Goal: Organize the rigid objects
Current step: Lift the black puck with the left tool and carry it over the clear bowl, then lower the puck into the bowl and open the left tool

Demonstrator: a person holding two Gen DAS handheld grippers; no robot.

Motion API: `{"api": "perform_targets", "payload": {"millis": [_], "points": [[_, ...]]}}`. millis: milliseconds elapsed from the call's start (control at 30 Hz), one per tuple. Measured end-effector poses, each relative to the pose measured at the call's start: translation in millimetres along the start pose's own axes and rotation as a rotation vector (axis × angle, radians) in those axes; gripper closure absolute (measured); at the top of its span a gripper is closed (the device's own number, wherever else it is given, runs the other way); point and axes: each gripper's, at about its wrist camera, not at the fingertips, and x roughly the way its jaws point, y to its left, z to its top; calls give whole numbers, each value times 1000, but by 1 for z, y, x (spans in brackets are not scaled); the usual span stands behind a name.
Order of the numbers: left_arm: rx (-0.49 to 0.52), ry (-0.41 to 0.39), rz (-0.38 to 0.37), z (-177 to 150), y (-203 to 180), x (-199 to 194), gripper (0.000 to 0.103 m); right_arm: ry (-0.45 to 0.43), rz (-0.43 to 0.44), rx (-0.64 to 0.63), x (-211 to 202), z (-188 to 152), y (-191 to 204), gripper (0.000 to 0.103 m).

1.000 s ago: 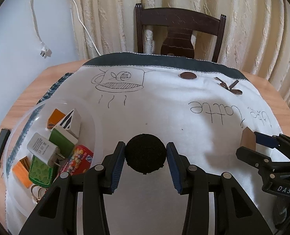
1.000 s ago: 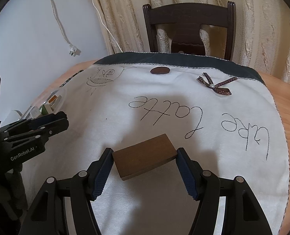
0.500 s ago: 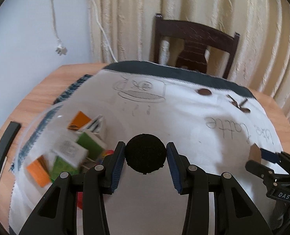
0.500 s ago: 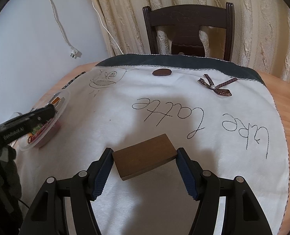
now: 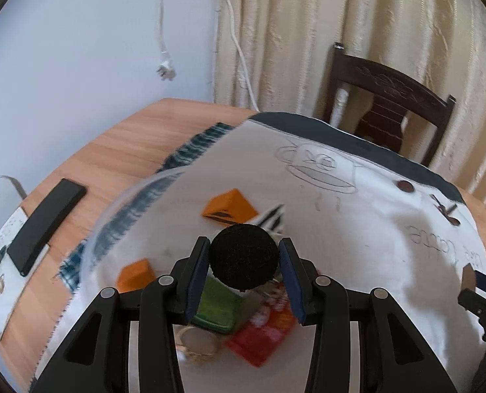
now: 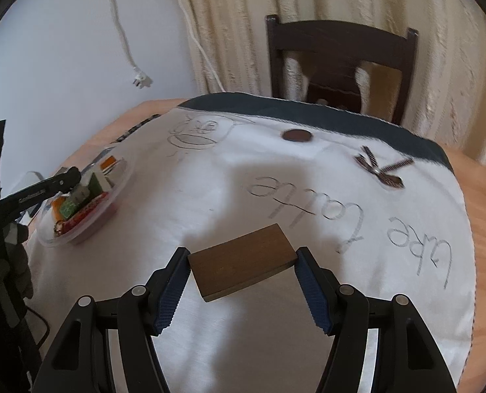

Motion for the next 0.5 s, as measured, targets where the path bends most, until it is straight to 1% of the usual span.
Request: {"api": "perform_targets", "payload": {"millis": [133,233,267,300,333,367,500], "points": [[-27,2,11,-1,14,2,59,0,23,-41,2,7,19,34],[-58,12,3,-1,26,6,58,5,44,-69,4,11,33,34],[-67,18,0,-1,28,7,53,6,51,-79,5,13,37,34],[-77,21,-5,-1,31,8,43,8,58,-89,5,14,42,34],[-90,19,-2,-1,34,8,39,9,66,-98,6,16,47,34],[-98,12,2,-1,36,7,37,10,72,-107,6,17,52,34],[-116,4,-4,0,45,3,37,19,108,-140,10,23,73,34]]}}
